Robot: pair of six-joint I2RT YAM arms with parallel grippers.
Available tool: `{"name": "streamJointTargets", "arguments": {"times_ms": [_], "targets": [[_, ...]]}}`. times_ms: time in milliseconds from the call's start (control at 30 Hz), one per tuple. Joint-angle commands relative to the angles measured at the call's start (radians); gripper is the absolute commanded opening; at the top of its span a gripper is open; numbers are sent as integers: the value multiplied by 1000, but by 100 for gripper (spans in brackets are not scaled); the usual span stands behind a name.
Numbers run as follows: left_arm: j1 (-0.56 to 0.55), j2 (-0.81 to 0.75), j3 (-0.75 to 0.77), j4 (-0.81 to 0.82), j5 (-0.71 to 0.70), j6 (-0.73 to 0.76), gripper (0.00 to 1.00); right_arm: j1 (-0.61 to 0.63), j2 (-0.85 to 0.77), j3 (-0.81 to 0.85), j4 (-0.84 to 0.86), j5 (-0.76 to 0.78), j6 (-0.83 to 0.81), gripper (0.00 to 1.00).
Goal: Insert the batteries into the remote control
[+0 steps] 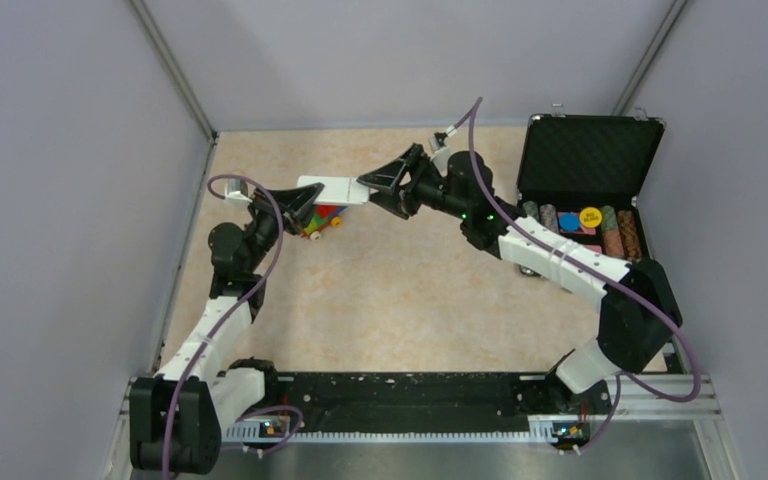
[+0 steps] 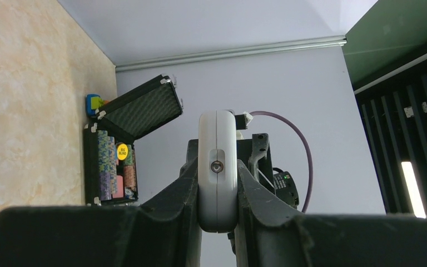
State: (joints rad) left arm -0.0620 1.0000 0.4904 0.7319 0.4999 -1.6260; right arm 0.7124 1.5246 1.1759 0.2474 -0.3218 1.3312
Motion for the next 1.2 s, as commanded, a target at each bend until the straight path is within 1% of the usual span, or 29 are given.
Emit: {"name": "streamJointTargets", "arguments": {"times_ms": [0, 167, 367, 500, 667, 767, 867, 1067, 1167], "targets": [[-4, -27, -4, 64, 1, -14, 0, -20, -31, -1, 49, 27, -9, 63], [-4, -26, -12, 67, 4, -22, 0, -20, -10, 13, 30, 25, -34, 61], [-4, -1, -10, 122, 8, -65, 0, -19, -4, -18, 64, 23, -46, 59], [-4, 5, -9, 144, 9, -74, 0, -10, 4, -24, 61, 21, -68, 52], [-4, 8, -12, 168, 5, -86, 0, 0, 9, -27, 40, 22, -89, 40], [-4, 10, -12, 175, 3, -92, 0, 5, 8, -27, 27, 26, -106, 37], [-4, 9, -12, 174, 2, -98, 0, 7, 4, -17, -3, 36, -136, 37], [-4, 11, -20, 185, -2, -141, 0, 22, -12, -7, -29, 68, -209, 46], [-4, 11, -21, 191, -3, -153, 0, 28, -12, -8, -33, 68, -224, 49]]}}
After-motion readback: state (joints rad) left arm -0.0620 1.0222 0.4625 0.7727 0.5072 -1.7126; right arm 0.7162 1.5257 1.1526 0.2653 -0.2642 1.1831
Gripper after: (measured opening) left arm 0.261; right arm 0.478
